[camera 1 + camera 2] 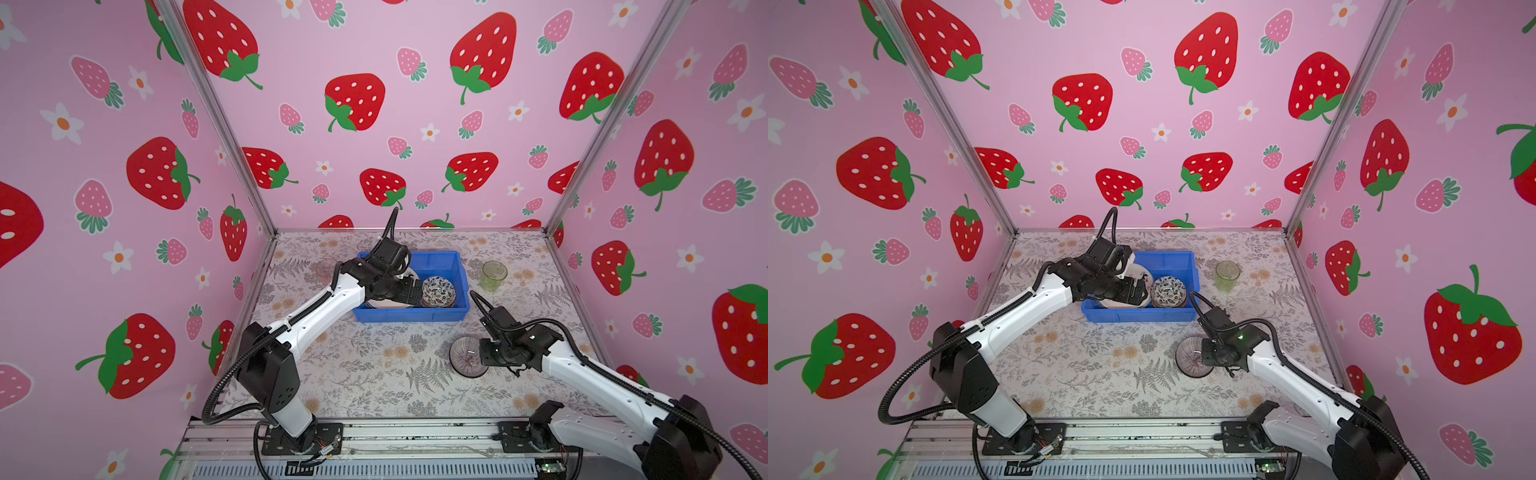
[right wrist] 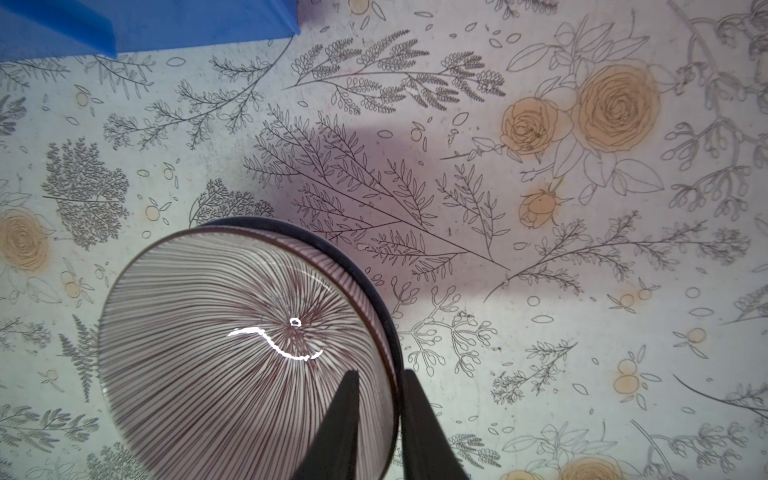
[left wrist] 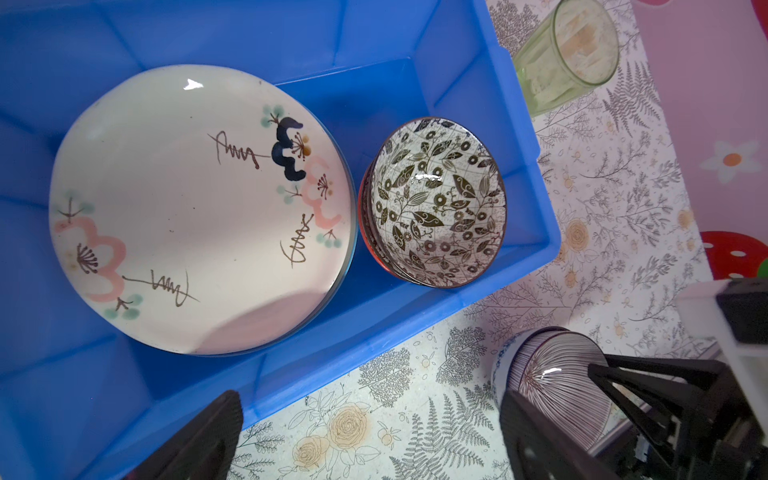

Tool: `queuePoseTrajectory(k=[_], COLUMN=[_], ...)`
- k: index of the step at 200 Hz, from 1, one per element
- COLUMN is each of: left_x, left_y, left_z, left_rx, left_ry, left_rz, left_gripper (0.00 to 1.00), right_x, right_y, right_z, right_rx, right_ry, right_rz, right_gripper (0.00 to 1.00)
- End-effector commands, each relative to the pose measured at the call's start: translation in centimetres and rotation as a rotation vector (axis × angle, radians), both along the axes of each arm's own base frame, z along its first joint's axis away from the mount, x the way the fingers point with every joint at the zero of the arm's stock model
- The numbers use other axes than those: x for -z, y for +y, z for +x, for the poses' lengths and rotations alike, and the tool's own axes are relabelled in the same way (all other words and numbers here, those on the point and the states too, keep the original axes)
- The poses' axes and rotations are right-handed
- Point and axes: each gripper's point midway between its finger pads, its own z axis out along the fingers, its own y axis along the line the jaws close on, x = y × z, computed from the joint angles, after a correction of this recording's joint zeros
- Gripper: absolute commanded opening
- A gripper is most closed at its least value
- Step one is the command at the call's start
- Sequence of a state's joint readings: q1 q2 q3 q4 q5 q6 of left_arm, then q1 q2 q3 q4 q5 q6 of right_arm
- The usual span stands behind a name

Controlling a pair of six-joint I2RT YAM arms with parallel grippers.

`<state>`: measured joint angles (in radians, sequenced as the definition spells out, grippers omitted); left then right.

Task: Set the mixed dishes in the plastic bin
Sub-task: 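Hold the pink-striped bowl rim with the right gripper while the left hovers over the bin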

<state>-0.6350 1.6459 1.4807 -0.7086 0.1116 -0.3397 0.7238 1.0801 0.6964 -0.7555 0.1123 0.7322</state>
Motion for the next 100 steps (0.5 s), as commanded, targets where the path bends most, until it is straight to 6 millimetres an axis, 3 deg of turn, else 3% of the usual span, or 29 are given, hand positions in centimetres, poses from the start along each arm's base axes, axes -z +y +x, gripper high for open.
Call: queuePoseTrajectory(k=[1,31,100], left_x=[-0.94,-0.89,-1.07], left_y=[-0.36,-0.45,-0.34], left_z=[0.16,0.12,0.08], left_rx=[0.008,0.011,0.002], left_ry=[-0.007,-0.006,-0.007], left_rz=[-0.011,-0.012,-0.017], left_gripper=[0.99,0.99,0.99], right_x=[-0.27,0.05,-0.14], right_y=[-0.17,0.01,-0.01], right_z=[0.36,0.38,0.48], right_rx=[0.002,-0.004,-0.003], right_ry=[-0.007,-0.001,-0.006], right_rz=[-0.019,-0.017,-0.018], right_gripper=[0.23,0.22,0.11])
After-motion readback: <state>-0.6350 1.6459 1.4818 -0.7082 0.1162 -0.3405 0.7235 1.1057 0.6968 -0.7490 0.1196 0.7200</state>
